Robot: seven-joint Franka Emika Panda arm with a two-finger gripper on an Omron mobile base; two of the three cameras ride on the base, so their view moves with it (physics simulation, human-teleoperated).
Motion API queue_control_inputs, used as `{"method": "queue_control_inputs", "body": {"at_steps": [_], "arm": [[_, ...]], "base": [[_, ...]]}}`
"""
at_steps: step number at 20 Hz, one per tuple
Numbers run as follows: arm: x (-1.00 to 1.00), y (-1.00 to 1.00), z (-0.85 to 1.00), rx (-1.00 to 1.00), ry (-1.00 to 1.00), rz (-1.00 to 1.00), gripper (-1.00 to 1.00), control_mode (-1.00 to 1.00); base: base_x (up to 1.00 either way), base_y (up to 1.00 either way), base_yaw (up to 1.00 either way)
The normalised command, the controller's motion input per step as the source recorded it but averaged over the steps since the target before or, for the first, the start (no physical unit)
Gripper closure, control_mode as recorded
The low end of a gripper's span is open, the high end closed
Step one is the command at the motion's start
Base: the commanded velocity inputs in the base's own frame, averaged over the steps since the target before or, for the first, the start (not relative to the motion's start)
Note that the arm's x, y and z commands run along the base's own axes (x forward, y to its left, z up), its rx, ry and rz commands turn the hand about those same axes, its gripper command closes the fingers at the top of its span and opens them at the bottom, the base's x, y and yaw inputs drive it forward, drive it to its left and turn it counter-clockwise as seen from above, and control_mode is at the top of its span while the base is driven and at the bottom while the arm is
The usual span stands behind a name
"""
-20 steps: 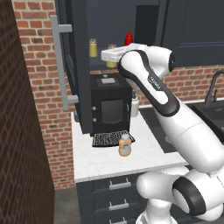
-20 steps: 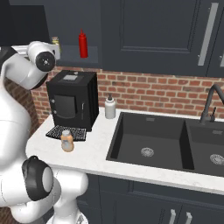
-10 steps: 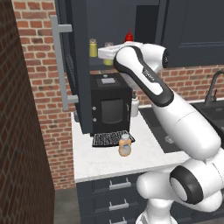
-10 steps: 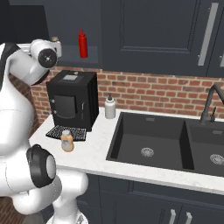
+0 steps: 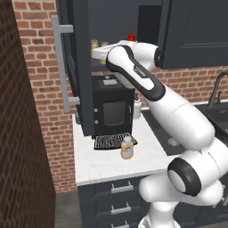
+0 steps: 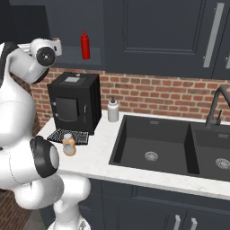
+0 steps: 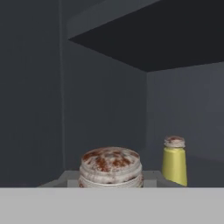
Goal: Put the shaker and condiment bottle from the counter next to their counterparts in the cabinet.
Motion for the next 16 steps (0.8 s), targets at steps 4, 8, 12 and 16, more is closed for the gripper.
{"method": "queue_control_inputs", "body": {"at_steps": [4,8,12,16], "arm": [[0.13,0.03,0.0,-0.01,-0.04,-0.02,1.0,-1.0],[0.14,0.0,-0.01,0.0,-0.02,-0.01,1.0,-1.0],[0.12,0.01,-0.03,0.0,0.0,0.0,1.0,-1.0],[0.12,0.03,-0.07,0.0,0.0,-0.01,1.0,-1.0]], "base": [[0.0,0.0,0.0],[0.0,0.0,0.0],[0.0,0.0,0.0],[0.0,0.0,0.0]]}}
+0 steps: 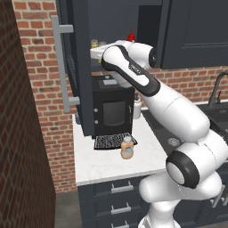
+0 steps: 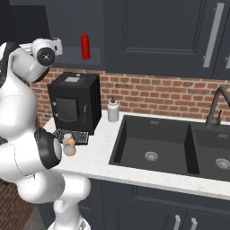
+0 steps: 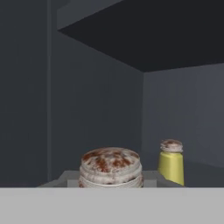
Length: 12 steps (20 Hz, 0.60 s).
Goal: Put the shaker and condiment bottle from the counter next to their counterparts in the cabinet.
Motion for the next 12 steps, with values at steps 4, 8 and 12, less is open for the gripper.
{"method": "queue_control_inputs", "body": {"at_steps": [4,8,12], "arm": [[0.18,0.07,-0.08,0.0,0.0,-0.02,1.0,-1.0],[0.19,0.11,-0.13,-0.02,-0.01,-0.02,1.0,-1.0],[0.23,0.11,-0.11,-0.01,-0.03,-0.02,1.0,-1.0]], "base": [[0.0,0.0,0.0],[0.0,0.0,0.0],[0.0,0.0,0.0]]}}
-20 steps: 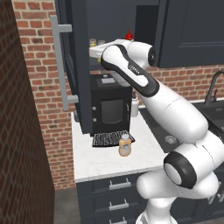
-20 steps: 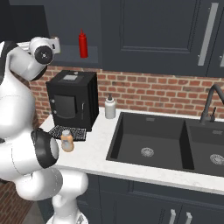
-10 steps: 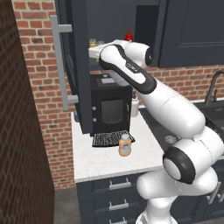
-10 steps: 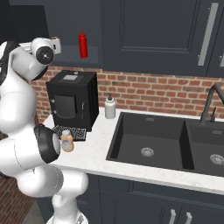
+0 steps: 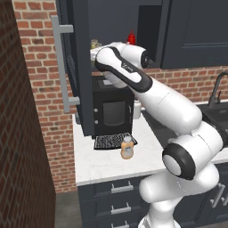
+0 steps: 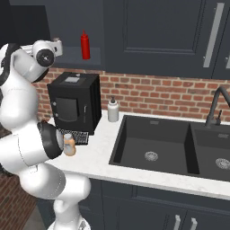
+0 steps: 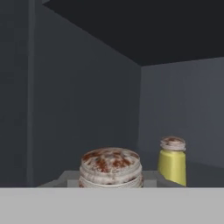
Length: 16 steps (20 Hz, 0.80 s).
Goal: Put the shaker and condiment bottle from the counter next to their counterparts in the cabinet.
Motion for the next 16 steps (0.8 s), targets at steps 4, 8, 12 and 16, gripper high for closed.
{"method": "queue_control_inputs", "body": {"at_steps": [4,8,12,16], "arm": [[0.23,0.07,-0.06,0.0,-0.02,-0.03,1.0,-1.0],[0.23,0.05,-0.04,0.0,-0.02,-0.03,1.0,-1.0],[0.18,0.01,-0.02,0.0,-0.01,-0.02,1.0,-1.0],[0.11,0.0,0.0,0.0,0.0,-0.02,1.0,-1.0]], "base": [[0.0,0.0,0.0],[0.0,0.0,0.0],[0.0,0.0,0.0],[0.0,0.0,0.0]]}}
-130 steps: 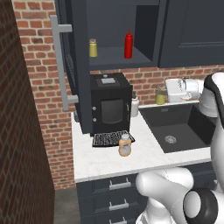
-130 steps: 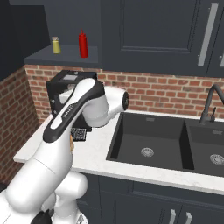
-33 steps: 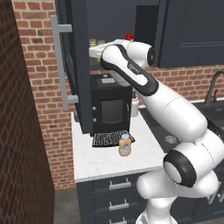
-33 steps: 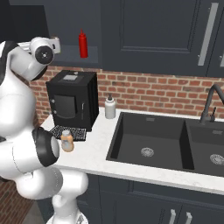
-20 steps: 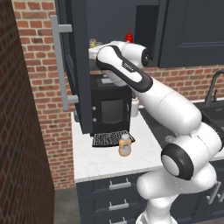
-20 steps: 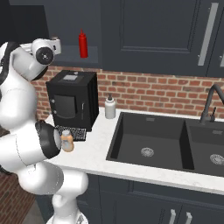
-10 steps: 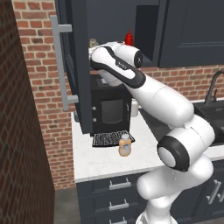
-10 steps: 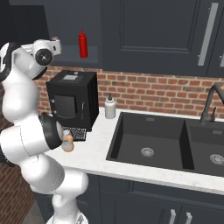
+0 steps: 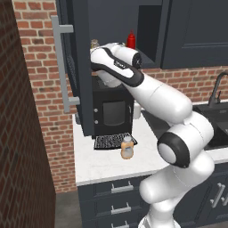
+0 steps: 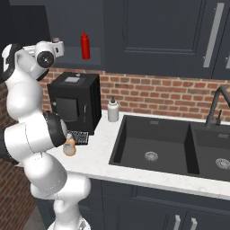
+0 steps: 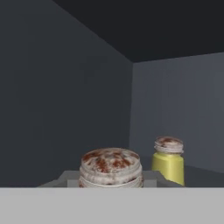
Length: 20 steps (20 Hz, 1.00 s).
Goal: Put the shaker and condiment bottle from the counter next to their counterparts in the cabinet.
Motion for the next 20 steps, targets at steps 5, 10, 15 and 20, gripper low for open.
{"method": "queue_control_inputs", "body": {"at_steps": [5,10,15,20], "arm": [[0.07,0.0,0.0,0.0,0.0,-0.02,1.0,-1.0],[0.07,0.0,-0.01,0.0,0.0,-0.02,1.0,-1.0],[0.06,0.0,-0.01,0.0,0.0,-0.02,1.0,-1.0],[0.06,0.03,-0.01,0.0,0.0,-0.02,1.0,-1.0]], "base": [[0.0,0.0,0.0],[0.0,0.0,0.0],[0.0,0.0,0.0],[0.0,0.0,0.0]]}}
